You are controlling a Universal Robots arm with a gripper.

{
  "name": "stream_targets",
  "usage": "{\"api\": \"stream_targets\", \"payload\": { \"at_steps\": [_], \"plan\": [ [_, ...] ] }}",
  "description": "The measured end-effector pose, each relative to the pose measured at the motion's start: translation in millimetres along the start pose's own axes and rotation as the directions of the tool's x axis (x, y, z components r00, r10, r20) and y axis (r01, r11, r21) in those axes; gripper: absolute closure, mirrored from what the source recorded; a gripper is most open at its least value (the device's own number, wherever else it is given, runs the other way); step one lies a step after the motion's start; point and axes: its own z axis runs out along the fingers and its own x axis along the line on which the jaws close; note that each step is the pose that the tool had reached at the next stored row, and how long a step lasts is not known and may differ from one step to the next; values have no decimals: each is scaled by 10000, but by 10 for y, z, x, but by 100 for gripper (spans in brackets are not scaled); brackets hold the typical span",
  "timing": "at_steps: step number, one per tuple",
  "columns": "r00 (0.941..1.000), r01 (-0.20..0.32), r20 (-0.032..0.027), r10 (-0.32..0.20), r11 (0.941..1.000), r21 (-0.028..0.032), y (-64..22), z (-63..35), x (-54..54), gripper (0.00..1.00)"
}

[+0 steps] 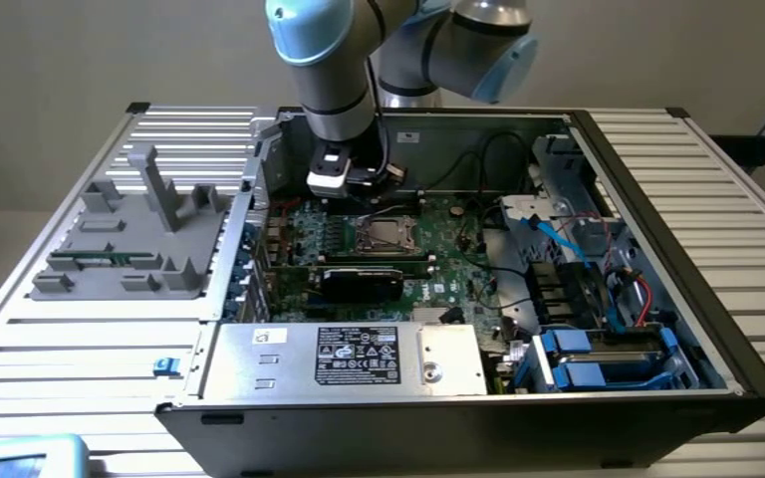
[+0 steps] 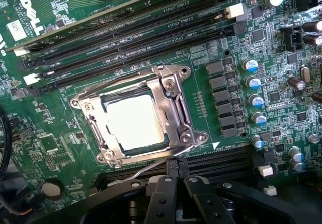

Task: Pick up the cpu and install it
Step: 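Install the first cpu locking lever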

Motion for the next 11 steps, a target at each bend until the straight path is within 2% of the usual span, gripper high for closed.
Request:
{"api": "stream_targets", "payload": {
  "at_steps": [11],
  "plan": [
    [10000,-2,-1,2,10000,0,2,28,43,89]
  ]
}}
